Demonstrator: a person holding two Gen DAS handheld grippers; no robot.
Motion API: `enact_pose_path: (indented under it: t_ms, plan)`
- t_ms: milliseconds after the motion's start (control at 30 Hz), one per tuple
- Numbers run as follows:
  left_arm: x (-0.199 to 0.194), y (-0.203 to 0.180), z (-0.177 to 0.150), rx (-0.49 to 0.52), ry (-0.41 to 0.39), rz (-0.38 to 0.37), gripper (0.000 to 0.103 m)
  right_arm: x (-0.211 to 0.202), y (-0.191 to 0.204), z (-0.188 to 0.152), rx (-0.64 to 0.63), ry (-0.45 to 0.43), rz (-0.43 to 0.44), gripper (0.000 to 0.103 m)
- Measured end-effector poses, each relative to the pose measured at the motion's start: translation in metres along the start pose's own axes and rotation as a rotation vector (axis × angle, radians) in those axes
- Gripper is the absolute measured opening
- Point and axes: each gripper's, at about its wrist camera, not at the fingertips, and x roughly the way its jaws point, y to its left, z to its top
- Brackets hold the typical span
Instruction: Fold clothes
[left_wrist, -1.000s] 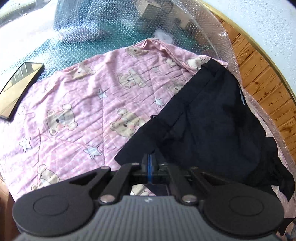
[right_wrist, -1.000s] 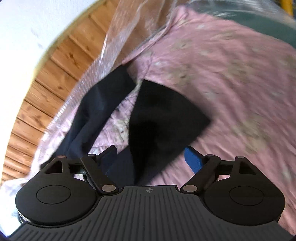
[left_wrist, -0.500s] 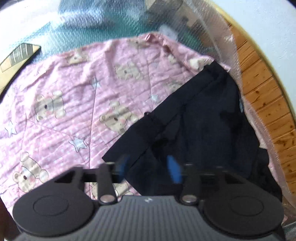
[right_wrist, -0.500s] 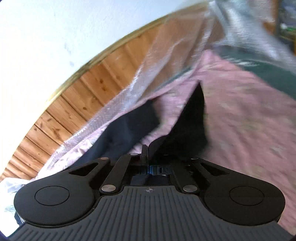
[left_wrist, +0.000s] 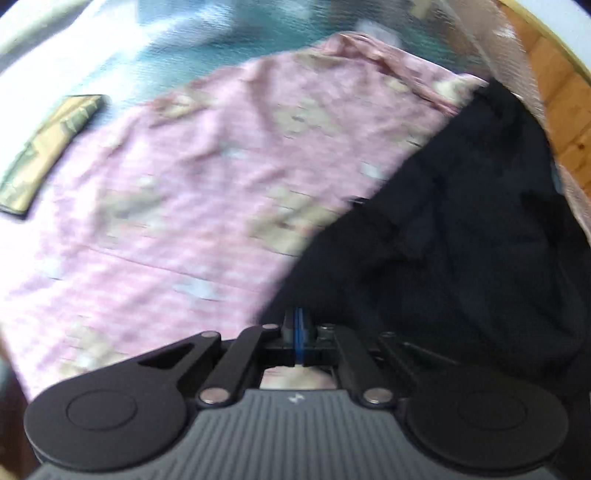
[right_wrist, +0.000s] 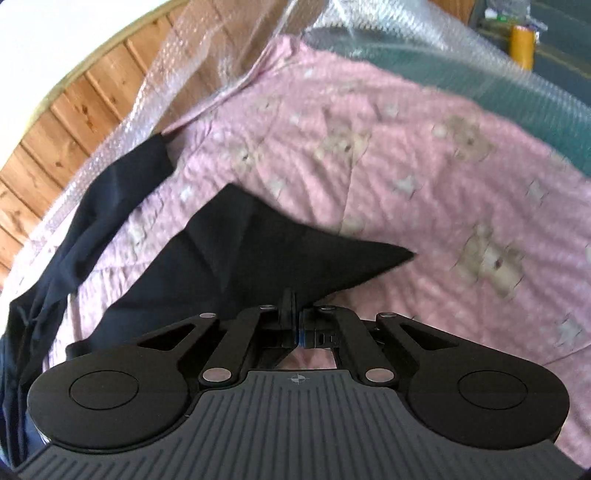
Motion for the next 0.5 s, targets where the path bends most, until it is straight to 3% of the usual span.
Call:
enact_pose_path:
  t_ms: [67,133,167,200,267,333,467,500]
  plan:
    - [-0.005,0.013,0.0,-0.022,0.002,0.007,0.001,-0.006,-0.003,0.001,-0.016,0.001,-0.008,0.002]
    - [-0.001,0.004,-0.004,-0.033,0.008,-0.022,0.012,-0.009,-0.009,-0.002,-0.032,0.006,-0.025,0.009]
    - [0.001,-0.001,-0.006,-0.038,0.011,-0.036,0.027,-0.01,-0.015,-0.004,-0.022,-0.003,-0.041,0.022]
    - [0.002,-0.005,-0.008,-0.044,0.014,-0.051,0.043,-0.012,-0.02,-0.007,-0.009,-0.011,-0.055,0.025]
    - [0.006,-0.014,-0.012,-0.055,0.02,-0.08,0.066,-0.011,-0.031,-0.009,0.058,-0.009,-0.025,0.041]
    - [0.009,-0.022,-0.016,-0.065,0.026,-0.109,0.073,-0.003,-0.037,-0.011,0.108,0.009,0.03,0.055]
    - [0.017,-0.041,-0.024,-0.073,0.027,-0.146,0.067,0.023,-0.018,-0.018,0.043,0.025,0.065,0.052]
    - [0.019,-0.047,-0.024,-0.054,0.004,-0.124,0.059,0.029,-0.012,-0.021,0.019,0.04,0.08,0.023]
